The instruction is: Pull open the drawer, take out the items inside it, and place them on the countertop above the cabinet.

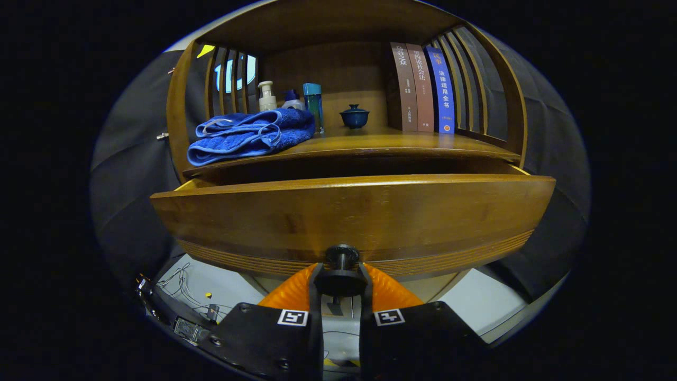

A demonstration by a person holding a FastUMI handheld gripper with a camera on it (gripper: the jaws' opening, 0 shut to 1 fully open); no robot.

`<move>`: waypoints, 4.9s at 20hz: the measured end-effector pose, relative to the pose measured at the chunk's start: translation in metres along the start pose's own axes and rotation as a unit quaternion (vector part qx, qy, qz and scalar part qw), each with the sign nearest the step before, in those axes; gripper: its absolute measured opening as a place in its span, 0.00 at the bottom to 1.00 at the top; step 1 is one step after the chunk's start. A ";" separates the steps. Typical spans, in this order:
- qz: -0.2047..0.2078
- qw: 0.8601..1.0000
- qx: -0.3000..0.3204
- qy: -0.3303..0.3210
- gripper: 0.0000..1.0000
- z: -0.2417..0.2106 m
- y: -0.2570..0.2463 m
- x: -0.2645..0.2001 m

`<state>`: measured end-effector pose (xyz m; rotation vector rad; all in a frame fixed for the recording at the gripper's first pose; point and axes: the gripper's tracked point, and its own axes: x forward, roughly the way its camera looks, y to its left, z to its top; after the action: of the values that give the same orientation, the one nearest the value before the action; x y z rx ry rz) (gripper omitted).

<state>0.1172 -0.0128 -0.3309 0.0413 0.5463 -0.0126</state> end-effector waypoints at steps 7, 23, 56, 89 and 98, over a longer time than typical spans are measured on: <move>0.004 1.000 0.010 0.009 0.31 -0.019 0.000 -0.037; 0.016 0.999 0.018 0.043 0.31 -0.068 0.005 -0.101; -0.009 0.985 0.004 0.172 1.00 0.085 0.007 0.018; -0.007 0.928 -0.051 0.369 0.43 0.008 -0.001 0.072; -0.010 0.930 -0.080 0.357 0.42 0.021 -0.009 0.066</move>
<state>0.1849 -0.0223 -0.3475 -0.1260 1.2774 0.0281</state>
